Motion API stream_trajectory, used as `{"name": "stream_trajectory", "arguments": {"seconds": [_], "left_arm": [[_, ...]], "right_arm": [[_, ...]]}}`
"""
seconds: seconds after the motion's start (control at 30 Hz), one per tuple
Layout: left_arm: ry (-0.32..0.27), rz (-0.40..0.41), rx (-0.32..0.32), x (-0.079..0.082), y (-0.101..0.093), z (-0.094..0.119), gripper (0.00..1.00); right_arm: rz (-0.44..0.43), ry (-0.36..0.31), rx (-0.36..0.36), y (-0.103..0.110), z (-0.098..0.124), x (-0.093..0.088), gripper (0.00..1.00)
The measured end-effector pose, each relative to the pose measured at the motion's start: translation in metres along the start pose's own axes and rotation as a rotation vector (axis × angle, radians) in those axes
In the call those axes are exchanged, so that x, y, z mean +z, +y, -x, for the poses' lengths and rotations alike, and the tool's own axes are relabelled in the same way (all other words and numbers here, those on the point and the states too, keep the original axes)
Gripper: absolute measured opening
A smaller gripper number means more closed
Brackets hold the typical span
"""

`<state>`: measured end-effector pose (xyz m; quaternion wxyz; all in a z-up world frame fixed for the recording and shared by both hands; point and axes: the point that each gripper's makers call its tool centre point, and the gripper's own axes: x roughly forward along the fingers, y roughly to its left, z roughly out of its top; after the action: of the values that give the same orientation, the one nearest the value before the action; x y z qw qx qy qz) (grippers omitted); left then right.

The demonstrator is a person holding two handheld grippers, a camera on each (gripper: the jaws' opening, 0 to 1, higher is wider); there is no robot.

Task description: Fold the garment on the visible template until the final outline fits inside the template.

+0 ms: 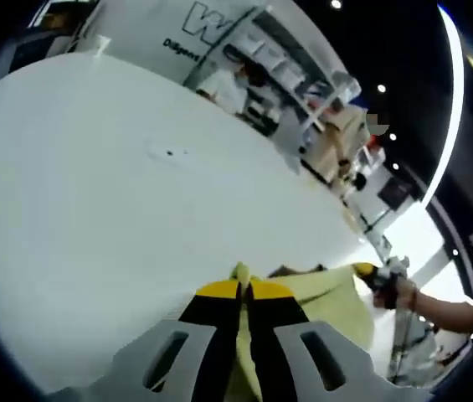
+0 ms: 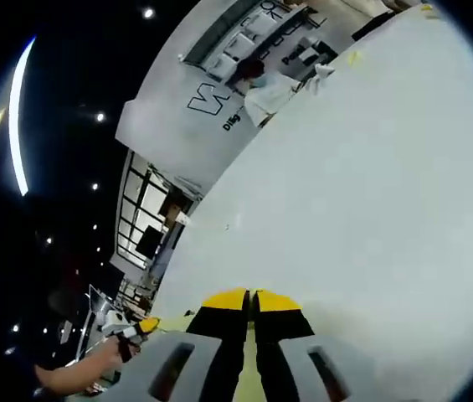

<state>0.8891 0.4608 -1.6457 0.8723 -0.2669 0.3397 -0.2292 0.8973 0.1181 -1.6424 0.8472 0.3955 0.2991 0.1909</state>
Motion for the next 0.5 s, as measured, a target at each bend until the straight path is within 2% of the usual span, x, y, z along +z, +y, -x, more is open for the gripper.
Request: {"name": "stream_trajectory", "arguments": {"seconds": [0.23, 0.33, 0.4, 0.47, 0.5], "left_arm": [[0.011, -0.003, 0.017, -0.001, -0.002, -0.004, 0.02], [-0.011, 0.003, 0.01, 0.005, -0.004, -0.005, 0.03], [-0.042, 0.011, -0.013, 0.014, -0.005, -0.006, 0.07], [-0.07, 0.028, -0.013, 0.021, -0.006, -0.004, 0.12], [-0.09, 0.022, -0.005, 0.025, -0.005, -0.003, 0.16]], "right_arm": [[-0.026, -0.001, -0.028, -0.012, -0.008, 0.0, 0.0], [-0.018, -0.031, -0.009, -0.006, -0.009, 0.006, 0.0], [-0.007, -0.029, 0.006, -0.001, -0.01, 0.008, 0.06], [0.013, -0.053, 0.01, 0.002, -0.01, 0.016, 0.15], [0.016, -0.063, 0.01, 0.003, -0.01, 0.018, 0.15]]}}
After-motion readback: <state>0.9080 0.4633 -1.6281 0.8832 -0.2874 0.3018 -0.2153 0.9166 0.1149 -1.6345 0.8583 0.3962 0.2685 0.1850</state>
